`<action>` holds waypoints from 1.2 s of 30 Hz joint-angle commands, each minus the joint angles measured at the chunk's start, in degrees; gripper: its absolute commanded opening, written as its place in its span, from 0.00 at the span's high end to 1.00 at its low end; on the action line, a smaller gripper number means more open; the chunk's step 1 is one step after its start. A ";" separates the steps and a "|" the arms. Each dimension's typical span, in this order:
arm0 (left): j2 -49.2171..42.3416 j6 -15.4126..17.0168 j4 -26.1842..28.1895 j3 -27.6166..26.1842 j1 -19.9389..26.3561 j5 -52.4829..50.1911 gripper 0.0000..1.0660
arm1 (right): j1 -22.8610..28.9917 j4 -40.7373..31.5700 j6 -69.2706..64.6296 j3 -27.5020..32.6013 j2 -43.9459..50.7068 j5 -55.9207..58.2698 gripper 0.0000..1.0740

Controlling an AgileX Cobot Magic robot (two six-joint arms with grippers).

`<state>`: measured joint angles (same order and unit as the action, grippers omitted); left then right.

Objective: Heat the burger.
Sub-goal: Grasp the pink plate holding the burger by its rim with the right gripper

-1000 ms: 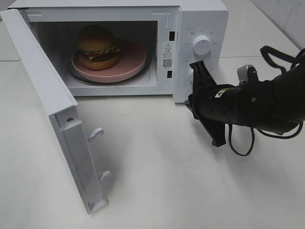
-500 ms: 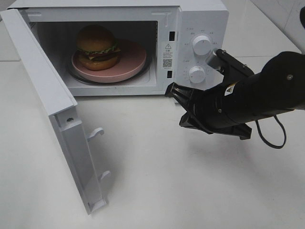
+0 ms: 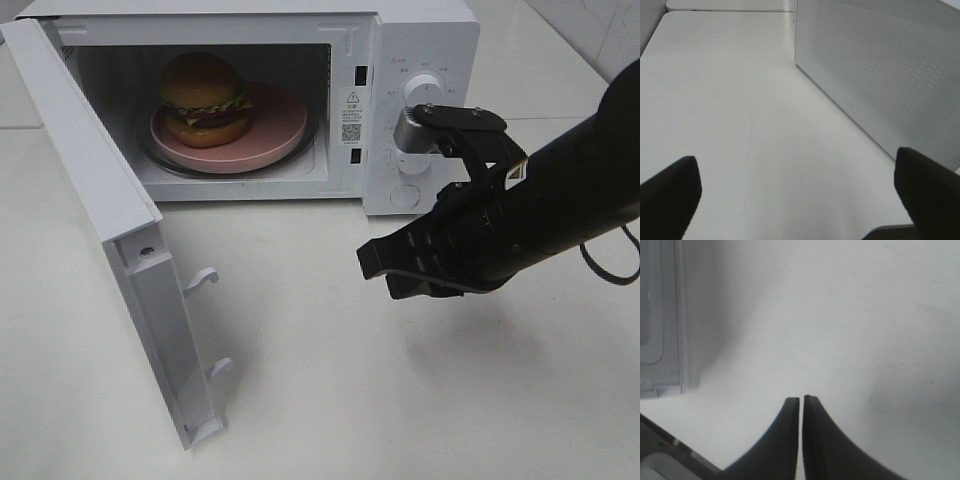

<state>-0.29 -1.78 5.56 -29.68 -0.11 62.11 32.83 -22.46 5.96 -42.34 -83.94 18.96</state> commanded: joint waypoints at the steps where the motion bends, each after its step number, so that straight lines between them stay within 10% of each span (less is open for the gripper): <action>1: -0.40 0.11 -0.06 0.11 0.17 -0.80 0.06 | -0.11 5.90 6.25 -3.55 0.57 10.71 0.94; 14: -0.40 0.11 -0.06 0.11 0.17 -0.80 0.06 | -0.11 20.28 23.43 -12.61 0.57 30.94 0.93; 25: -0.40 0.11 -0.06 0.11 0.17 -0.80 0.06 | -0.11 20.45 58.73 -13.92 0.57 31.34 0.93; 36: -0.40 0.11 -0.06 0.11 0.17 -0.80 0.06 | -0.11 26.99 66.69 -13.92 0.57 30.14 0.83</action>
<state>-0.29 -1.78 5.56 -29.68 -0.11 62.11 32.83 3.44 71.79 -55.92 -83.77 49.39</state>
